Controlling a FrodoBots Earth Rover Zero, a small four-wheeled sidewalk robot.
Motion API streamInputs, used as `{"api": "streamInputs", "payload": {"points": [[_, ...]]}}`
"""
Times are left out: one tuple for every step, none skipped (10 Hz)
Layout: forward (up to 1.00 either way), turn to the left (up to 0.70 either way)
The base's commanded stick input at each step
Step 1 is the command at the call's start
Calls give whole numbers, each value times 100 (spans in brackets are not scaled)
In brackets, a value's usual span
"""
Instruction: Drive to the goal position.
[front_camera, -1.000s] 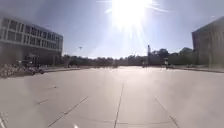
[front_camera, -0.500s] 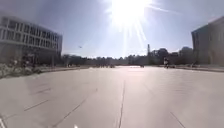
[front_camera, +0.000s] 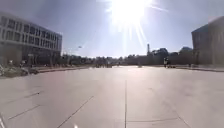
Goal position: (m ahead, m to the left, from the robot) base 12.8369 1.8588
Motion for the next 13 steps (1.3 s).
{"api": "streamInputs", "payload": {"points": [[70,0],[70,0],[70,0],[70,0],[70,0],[70,0],[70,0],[70,0],[70,0],[70,0],[70,0],[70,0],[70,0]]}}
